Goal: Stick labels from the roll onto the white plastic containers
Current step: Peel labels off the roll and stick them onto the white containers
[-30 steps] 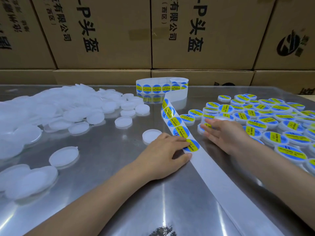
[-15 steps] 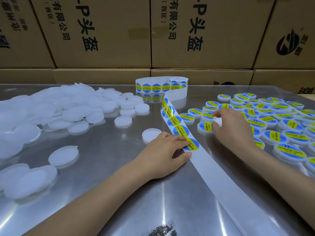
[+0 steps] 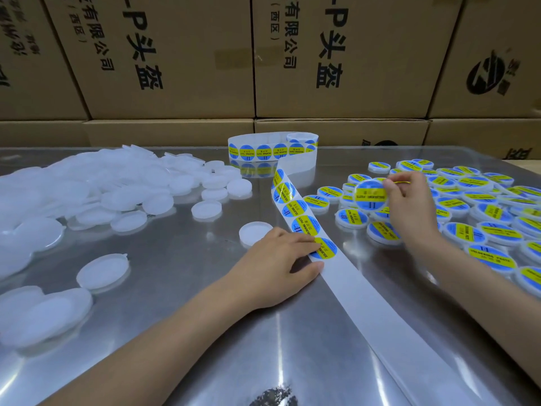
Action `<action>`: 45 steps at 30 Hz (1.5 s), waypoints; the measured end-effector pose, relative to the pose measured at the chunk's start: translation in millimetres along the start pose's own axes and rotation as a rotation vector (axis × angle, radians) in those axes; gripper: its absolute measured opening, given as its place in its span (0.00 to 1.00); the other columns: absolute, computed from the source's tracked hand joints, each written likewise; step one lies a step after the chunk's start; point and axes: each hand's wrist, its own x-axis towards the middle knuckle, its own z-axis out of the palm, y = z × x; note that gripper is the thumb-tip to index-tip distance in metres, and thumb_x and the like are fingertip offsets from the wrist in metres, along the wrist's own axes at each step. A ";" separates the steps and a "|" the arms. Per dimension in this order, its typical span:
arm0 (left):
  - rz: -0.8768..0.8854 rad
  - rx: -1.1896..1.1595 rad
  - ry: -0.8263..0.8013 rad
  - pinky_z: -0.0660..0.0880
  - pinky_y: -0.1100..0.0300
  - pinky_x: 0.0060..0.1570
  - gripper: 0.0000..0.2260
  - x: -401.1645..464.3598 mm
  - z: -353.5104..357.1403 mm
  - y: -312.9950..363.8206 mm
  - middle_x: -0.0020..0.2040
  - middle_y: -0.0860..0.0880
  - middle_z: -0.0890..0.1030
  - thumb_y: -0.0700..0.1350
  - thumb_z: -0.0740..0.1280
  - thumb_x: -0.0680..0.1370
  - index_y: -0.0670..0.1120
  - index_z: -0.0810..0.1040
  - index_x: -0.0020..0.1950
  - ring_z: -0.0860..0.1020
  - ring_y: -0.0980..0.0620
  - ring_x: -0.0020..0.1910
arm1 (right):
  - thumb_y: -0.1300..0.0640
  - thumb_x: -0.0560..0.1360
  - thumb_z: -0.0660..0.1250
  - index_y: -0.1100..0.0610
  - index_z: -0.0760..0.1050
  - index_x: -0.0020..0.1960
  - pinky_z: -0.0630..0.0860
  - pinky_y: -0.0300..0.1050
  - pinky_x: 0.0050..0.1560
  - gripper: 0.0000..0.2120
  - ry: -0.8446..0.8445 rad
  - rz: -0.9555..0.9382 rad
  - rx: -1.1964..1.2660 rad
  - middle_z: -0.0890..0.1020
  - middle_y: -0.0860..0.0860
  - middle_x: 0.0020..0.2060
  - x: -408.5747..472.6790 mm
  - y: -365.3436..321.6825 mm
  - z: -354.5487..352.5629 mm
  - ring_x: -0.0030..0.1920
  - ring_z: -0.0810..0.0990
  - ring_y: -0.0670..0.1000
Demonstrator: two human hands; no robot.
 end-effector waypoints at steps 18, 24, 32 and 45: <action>0.007 0.003 0.038 0.58 0.67 0.62 0.19 -0.8 1.1 -0.3 0.70 0.60 0.70 0.56 0.57 0.80 0.55 0.70 0.70 0.65 0.55 0.63 | 0.62 0.76 0.60 0.53 0.78 0.48 0.71 0.48 0.49 0.09 -0.006 -0.057 -0.265 0.81 0.51 0.50 16.9 16.3 -23.7 0.49 0.78 0.55; -0.043 -0.088 0.151 0.68 0.60 0.55 0.15 -1.4 0.7 -3.4 0.53 0.56 0.79 0.57 0.61 0.78 0.53 0.77 0.60 0.72 0.56 0.53 | 0.57 0.73 0.69 0.48 0.81 0.48 0.67 0.31 0.49 0.06 -0.522 -0.446 -0.304 0.81 0.40 0.47 -23.5 -14.3 7.2 0.51 0.74 0.43; -0.166 -0.053 0.244 0.64 0.63 0.55 0.26 -0.2 4.1 -9.6 0.61 0.57 0.76 0.65 0.65 0.72 0.55 0.71 0.66 0.68 0.55 0.59 | 0.45 0.75 0.66 0.46 0.70 0.68 0.67 0.47 0.64 0.22 -0.804 -0.476 -0.431 0.77 0.46 0.61 -40.1 -7.3 25.2 0.64 0.70 0.47; -0.239 -0.068 0.240 0.66 0.60 0.53 0.22 4.7 2.8 -20.3 0.57 0.55 0.78 0.62 0.65 0.73 0.53 0.75 0.62 0.71 0.53 0.56 | 0.50 0.75 0.67 0.47 0.69 0.68 0.66 0.45 0.64 0.22 -0.707 -0.533 -0.350 0.78 0.48 0.57 -51.6 -10.1 34.8 0.63 0.69 0.46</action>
